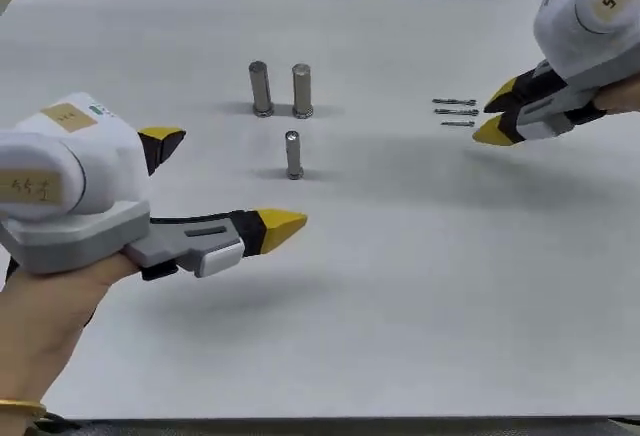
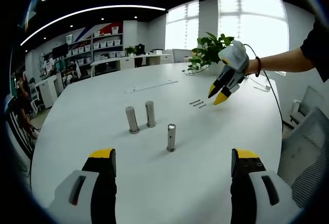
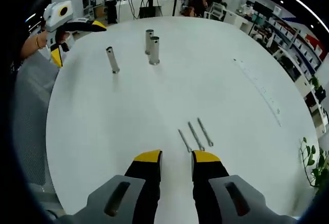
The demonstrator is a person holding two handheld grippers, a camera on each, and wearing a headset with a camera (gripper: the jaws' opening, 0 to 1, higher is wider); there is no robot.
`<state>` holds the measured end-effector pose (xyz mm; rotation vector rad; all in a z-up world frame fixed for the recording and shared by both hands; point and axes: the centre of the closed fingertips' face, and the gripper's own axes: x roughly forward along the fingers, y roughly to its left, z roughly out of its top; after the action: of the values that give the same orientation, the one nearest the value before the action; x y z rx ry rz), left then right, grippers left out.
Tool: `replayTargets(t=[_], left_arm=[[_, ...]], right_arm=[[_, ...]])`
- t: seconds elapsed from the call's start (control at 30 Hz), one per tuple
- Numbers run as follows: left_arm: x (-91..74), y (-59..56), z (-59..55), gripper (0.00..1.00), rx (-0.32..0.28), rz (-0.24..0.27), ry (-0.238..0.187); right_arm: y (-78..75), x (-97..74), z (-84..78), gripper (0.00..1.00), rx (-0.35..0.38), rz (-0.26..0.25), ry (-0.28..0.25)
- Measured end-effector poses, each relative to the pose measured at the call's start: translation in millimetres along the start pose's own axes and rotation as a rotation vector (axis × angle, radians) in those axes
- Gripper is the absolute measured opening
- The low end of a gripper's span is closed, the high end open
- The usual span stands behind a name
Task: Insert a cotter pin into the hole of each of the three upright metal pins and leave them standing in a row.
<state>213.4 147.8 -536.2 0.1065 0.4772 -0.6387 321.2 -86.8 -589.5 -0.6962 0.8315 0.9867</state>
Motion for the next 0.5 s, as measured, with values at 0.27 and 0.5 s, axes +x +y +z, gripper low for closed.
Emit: replayTargets(t=[0.27, 0.5], left_arm=[[2.1, -2.7, -2.4, 0.98, 0.004, -0.014, 0.007], [2.6, -1.2, -2.8, 0.99, 0.002, -0.014, 0.008]], right_arm=[[-11.4, 13.0, 5.6, 0.17, 0.012, 0.038, 0.006], [-9.7, 22.2, 2.3, 0.14, -0.022, 0.095, 0.057]])
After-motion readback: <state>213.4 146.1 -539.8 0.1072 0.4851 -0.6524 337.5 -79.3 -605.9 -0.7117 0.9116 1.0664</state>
